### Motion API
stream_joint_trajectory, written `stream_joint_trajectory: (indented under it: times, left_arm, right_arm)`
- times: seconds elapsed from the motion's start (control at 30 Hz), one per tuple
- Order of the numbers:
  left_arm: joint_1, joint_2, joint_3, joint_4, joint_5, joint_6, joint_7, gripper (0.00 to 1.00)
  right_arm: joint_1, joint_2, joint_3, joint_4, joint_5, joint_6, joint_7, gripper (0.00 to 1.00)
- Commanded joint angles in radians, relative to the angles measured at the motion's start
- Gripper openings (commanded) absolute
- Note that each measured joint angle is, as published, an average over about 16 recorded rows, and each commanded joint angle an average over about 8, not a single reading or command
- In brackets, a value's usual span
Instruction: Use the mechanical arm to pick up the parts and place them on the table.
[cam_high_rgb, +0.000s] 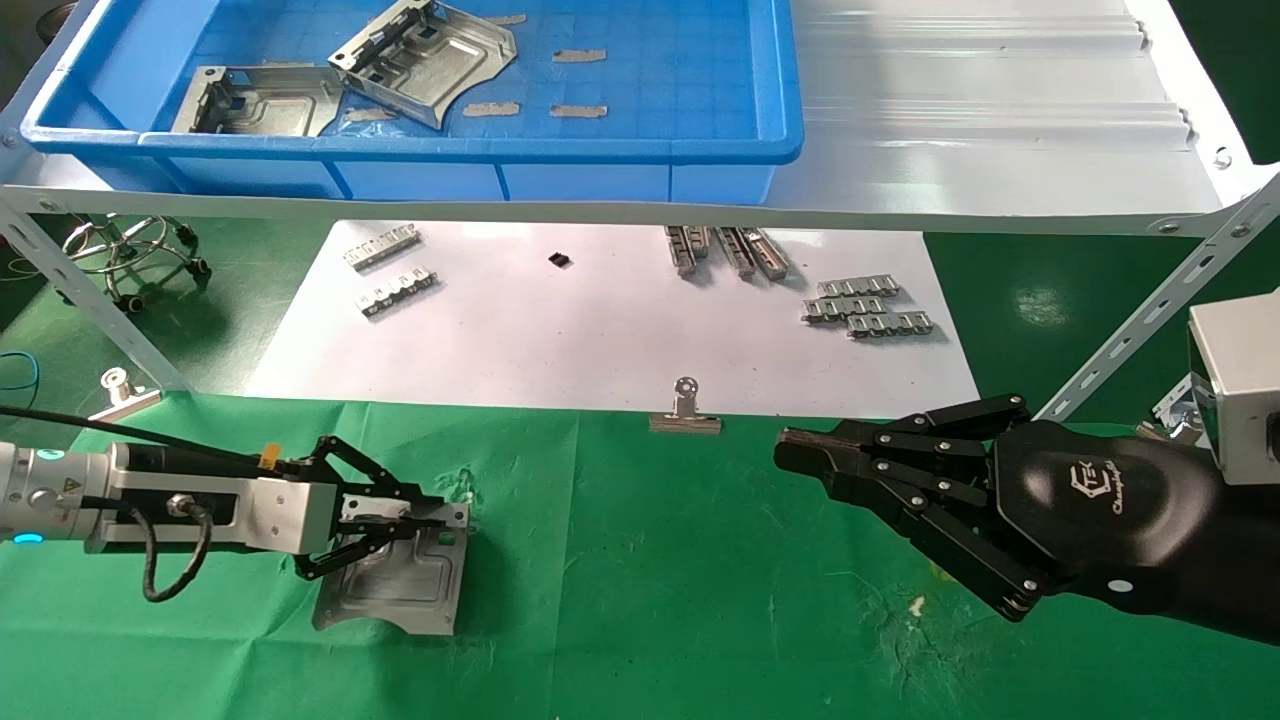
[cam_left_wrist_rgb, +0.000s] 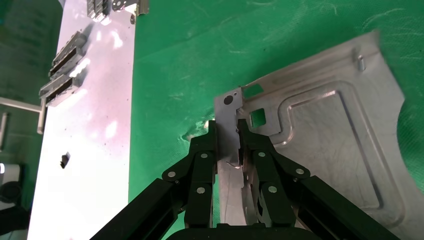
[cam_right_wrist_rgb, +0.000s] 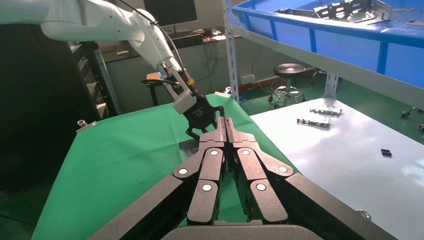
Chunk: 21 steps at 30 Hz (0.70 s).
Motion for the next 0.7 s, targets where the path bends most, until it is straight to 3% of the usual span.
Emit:
stream_joint_trajectory:
  times: [0.03, 0.13, 0.2, 0.7]
  left_arm:
    - [0.000, 0.005, 0.000, 0.011, 0.000, 0.004, 0.007, 0.60]
    - [0.000, 0.011, 0.000, 0.019, 0.001, 0.009, 0.023, 0.88]
    - [0.000, 0.015, 0.000, 0.025, 0.001, 0.009, 0.033, 0.98]
    - [-0.012, 0.025, -0.005, 0.064, -0.006, 0.038, 0.058, 1.00]
  right_arm:
    - [0.000, 0.000, 0.000, 0.000, 0.000, 0.000, 0.000, 0.00]
    - [0.000, 0.000, 0.000, 0.000, 0.000, 0.000, 0.000, 0.00]
    - [0.000, 0.000, 0.000, 0.000, 0.000, 0.000, 0.000, 0.00]
    - [0.000, 0.000, 0.000, 0.000, 0.000, 0.000, 0.000, 0.00]
